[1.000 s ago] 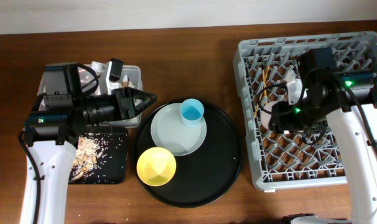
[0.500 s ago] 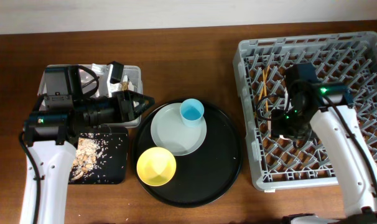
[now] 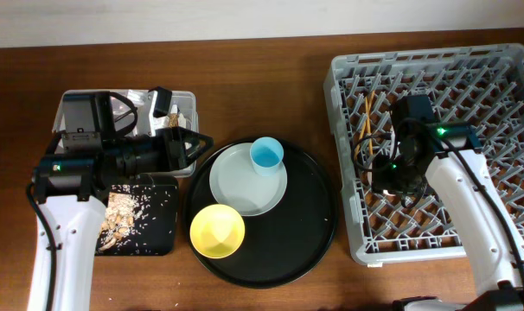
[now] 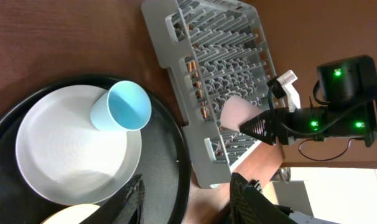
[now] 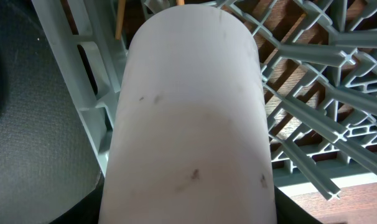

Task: Sort waste into correct bins and load items into the dishwasher rack
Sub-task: 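Carry the pink cup with the right gripper and set it in the rack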

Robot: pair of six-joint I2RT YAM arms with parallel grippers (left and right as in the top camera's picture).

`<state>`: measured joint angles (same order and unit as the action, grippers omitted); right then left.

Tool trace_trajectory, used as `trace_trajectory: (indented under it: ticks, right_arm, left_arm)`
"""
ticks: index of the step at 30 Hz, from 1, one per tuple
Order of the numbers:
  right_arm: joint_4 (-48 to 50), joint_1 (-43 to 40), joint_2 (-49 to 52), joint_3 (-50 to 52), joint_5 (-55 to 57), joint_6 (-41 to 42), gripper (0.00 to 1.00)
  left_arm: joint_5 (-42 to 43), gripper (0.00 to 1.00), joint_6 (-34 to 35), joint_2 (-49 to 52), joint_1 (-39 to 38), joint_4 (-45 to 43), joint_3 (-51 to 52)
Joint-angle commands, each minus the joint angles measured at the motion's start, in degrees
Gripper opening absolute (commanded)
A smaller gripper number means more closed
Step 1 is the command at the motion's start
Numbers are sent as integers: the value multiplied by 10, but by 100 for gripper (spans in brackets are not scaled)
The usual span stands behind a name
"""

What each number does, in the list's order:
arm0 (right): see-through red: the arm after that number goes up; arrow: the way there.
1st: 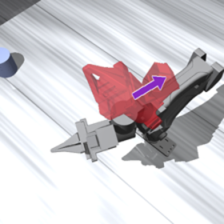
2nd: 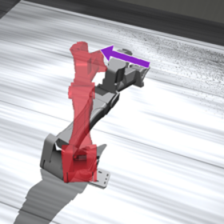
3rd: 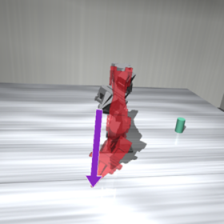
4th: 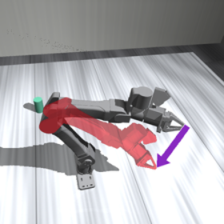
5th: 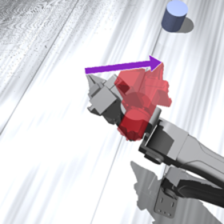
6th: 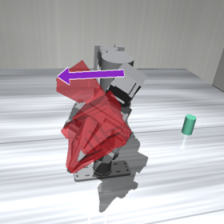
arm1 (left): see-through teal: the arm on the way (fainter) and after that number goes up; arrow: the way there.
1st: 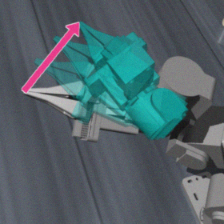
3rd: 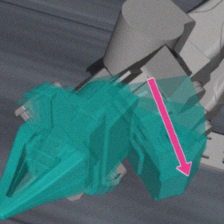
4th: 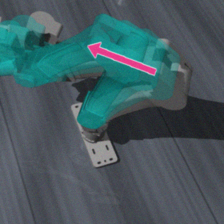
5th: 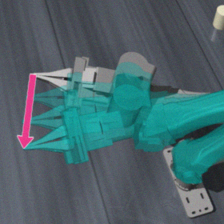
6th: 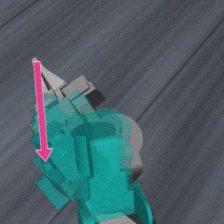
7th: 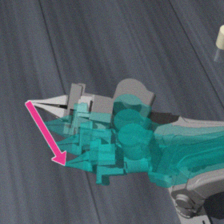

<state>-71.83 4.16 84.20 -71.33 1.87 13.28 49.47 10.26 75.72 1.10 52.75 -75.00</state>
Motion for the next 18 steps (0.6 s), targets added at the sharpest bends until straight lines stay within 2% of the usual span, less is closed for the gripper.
trace_trajectory:
  ticks: [1,7,9,13,15,18]
  right_arm:
    - [0,-1,-2,4,-15,3,47]
    - [-9,-1,-2,4,-14,3,47]
    - [-16,-1,-2,4,-14,3,51]
    - [-15,-1,-2,4,-14,3,49]
    - [-2,-1,-2,4,-14,3,40]
    - [11,-1,-2,-12,-14,-6,38]
  left_arm:
    - [-9,43,-10,2,1,1,-2]
    - [-11,43,-13,2,1,10,-2]
    - [-13,43,-19,2,1,12,-2]
    - [-13,43,-23,2,1,18,-2]
    - [-13,43,-23,2,1,18,-2]
    - [-13,43,-23,2,1,19,-2]
